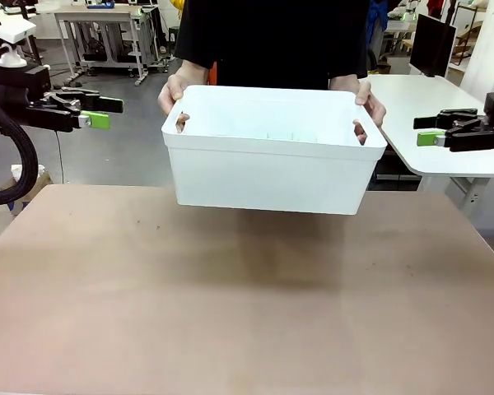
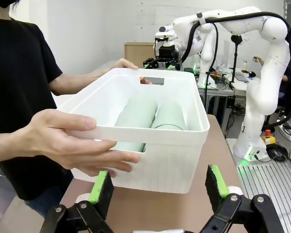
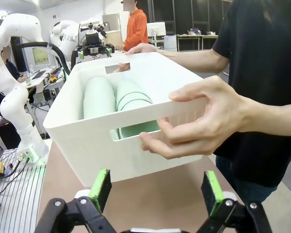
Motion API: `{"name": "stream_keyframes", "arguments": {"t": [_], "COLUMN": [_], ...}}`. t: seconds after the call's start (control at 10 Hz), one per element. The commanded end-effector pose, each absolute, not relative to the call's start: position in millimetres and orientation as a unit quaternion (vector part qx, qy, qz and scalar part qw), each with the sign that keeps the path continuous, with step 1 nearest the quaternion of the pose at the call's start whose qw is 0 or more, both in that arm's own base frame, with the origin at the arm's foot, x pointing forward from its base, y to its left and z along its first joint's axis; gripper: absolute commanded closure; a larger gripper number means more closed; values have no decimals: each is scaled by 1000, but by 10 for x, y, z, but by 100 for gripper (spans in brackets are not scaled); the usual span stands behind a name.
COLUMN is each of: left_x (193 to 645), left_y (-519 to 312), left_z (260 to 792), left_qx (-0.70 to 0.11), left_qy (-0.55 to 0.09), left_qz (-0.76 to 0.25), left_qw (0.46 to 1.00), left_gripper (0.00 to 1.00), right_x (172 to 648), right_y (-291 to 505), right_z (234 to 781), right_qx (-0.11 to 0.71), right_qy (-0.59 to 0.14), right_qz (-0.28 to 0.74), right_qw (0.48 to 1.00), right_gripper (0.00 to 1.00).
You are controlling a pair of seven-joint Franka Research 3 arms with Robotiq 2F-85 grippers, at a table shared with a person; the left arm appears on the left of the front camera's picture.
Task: Stack the cups and store them in the basket.
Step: Place the stack of Reusable plastic cups into the Pantry Basket.
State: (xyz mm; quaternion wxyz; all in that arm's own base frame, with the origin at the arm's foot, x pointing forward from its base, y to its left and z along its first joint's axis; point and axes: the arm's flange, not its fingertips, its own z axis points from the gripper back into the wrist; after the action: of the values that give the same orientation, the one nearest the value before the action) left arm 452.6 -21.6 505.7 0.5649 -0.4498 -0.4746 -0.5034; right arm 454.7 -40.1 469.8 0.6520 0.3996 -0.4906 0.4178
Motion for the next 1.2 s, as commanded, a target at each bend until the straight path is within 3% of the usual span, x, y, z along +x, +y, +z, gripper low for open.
{"name": "stream_keyframes", "arguments": {"t": [0.0, 1.1], "left_x": [4533, 4533], "left_y": [-212, -212], "left_z": [5073, 5073], "left_qx": [-449, -449], "left_qy": [-471, -471], "left_qz": [-502, -502], "left_qw": [569, 569], "left_gripper": [0, 0], "right_x": [4548, 4548], "right_y": [-387, -387], "right_z": [4743, 4743], "right_qx": [399, 399], "right_qy": [-490, -490], "right_qz": [408, 408], "right_qw": [659, 659], "right_gripper": [0, 0]}}
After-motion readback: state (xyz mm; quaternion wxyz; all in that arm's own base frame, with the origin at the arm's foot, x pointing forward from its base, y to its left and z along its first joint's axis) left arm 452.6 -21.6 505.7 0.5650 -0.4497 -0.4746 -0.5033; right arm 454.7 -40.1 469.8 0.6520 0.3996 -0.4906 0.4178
